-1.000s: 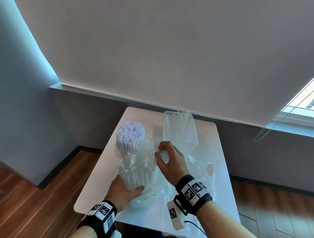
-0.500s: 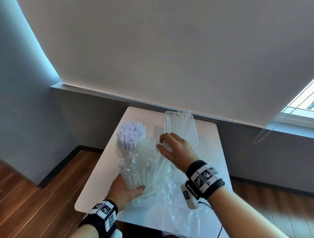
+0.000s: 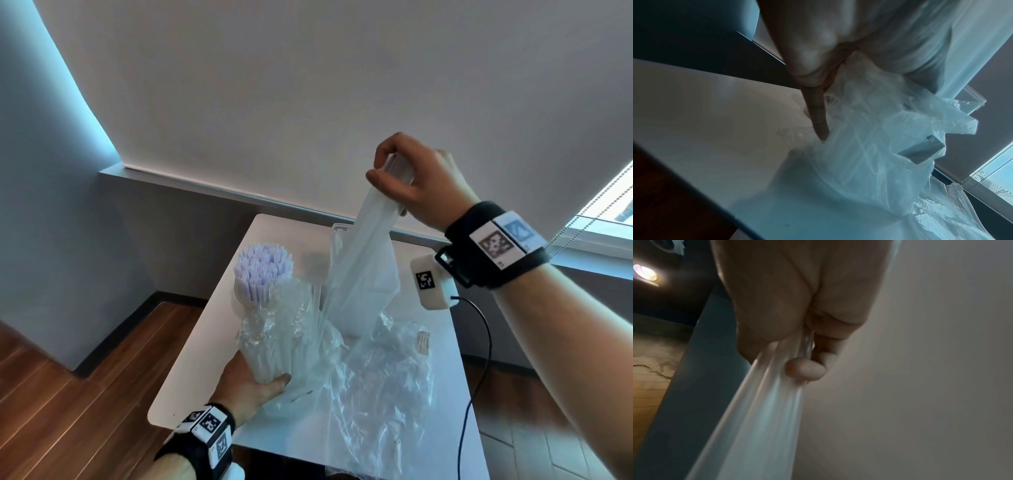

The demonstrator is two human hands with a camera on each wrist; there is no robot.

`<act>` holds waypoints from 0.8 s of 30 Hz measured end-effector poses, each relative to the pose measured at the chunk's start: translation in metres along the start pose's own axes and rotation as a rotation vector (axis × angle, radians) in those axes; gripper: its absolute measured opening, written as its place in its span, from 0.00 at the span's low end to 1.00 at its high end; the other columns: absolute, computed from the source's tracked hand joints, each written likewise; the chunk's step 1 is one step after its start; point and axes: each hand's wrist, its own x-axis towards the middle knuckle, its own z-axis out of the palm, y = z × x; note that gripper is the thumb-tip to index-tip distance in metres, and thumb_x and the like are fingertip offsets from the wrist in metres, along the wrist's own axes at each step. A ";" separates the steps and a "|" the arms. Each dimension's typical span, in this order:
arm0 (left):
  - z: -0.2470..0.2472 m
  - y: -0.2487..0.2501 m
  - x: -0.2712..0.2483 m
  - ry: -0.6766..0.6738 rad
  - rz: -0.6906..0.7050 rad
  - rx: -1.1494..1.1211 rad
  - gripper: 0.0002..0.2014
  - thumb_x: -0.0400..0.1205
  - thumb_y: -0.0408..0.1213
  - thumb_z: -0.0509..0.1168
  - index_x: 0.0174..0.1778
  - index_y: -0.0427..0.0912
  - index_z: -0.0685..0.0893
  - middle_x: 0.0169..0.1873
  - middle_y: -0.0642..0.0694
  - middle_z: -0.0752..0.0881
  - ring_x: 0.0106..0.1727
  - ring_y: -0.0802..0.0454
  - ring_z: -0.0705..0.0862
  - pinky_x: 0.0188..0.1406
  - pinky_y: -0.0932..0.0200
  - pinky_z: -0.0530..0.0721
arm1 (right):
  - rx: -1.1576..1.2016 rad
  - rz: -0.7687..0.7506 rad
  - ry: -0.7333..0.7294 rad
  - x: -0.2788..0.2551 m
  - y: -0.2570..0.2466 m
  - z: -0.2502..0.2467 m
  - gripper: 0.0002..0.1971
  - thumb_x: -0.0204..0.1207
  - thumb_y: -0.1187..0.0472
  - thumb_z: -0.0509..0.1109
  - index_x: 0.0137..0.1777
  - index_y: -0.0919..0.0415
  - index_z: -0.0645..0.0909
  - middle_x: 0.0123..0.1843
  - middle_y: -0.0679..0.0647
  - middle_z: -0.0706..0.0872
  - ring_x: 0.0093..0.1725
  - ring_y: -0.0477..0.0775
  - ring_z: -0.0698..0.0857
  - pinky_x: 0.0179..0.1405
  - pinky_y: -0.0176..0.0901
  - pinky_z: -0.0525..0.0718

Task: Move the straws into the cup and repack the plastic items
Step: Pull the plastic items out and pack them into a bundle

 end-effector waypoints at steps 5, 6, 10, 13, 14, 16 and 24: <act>-0.001 -0.001 0.000 -0.013 -0.021 -0.011 0.40 0.56 0.59 0.81 0.63 0.49 0.81 0.53 0.54 0.88 0.57 0.54 0.86 0.66 0.52 0.83 | -0.092 -0.025 0.095 0.019 0.012 -0.018 0.08 0.79 0.53 0.71 0.50 0.56 0.79 0.38 0.55 0.83 0.30 0.45 0.83 0.22 0.28 0.77; -0.001 -0.002 0.000 -0.016 -0.027 -0.017 0.41 0.55 0.61 0.80 0.63 0.49 0.82 0.53 0.54 0.88 0.57 0.54 0.86 0.66 0.51 0.83 | -0.114 -0.028 0.102 0.024 0.016 -0.020 0.08 0.79 0.53 0.71 0.50 0.56 0.79 0.38 0.54 0.83 0.30 0.46 0.82 0.24 0.30 0.77; -0.001 -0.004 0.001 -0.021 -0.049 -0.023 0.43 0.53 0.64 0.80 0.64 0.50 0.82 0.53 0.54 0.88 0.57 0.55 0.87 0.65 0.50 0.84 | -0.250 -0.020 -0.070 0.030 0.054 0.010 0.10 0.78 0.50 0.72 0.53 0.54 0.80 0.43 0.53 0.84 0.39 0.55 0.81 0.41 0.39 0.72; -0.001 -0.004 0.002 -0.017 -0.054 -0.027 0.44 0.52 0.63 0.80 0.65 0.50 0.81 0.54 0.55 0.88 0.57 0.55 0.86 0.65 0.50 0.83 | -0.271 0.086 -0.357 0.013 0.087 0.049 0.16 0.80 0.46 0.69 0.64 0.52 0.79 0.57 0.53 0.86 0.57 0.60 0.83 0.54 0.44 0.75; -0.001 -0.004 0.002 -0.020 -0.055 -0.029 0.44 0.53 0.63 0.80 0.65 0.50 0.81 0.54 0.55 0.88 0.58 0.55 0.86 0.66 0.50 0.83 | -0.292 0.131 -0.456 0.006 0.096 0.059 0.21 0.81 0.43 0.66 0.70 0.49 0.76 0.65 0.53 0.84 0.63 0.59 0.82 0.62 0.48 0.76; -0.001 -0.004 0.002 -0.023 -0.056 -0.030 0.44 0.53 0.63 0.80 0.65 0.50 0.80 0.54 0.55 0.88 0.58 0.54 0.86 0.66 0.50 0.83 | -0.327 0.207 -0.570 -0.005 0.106 0.075 0.27 0.81 0.36 0.60 0.77 0.45 0.68 0.76 0.51 0.77 0.71 0.59 0.77 0.73 0.57 0.73; 0.000 -0.005 0.003 -0.030 -0.039 -0.016 0.40 0.57 0.60 0.81 0.65 0.51 0.80 0.54 0.57 0.87 0.58 0.55 0.85 0.65 0.53 0.82 | -0.443 0.125 -0.294 -0.020 0.060 0.082 0.18 0.83 0.53 0.61 0.72 0.47 0.75 0.75 0.52 0.75 0.72 0.61 0.72 0.68 0.61 0.71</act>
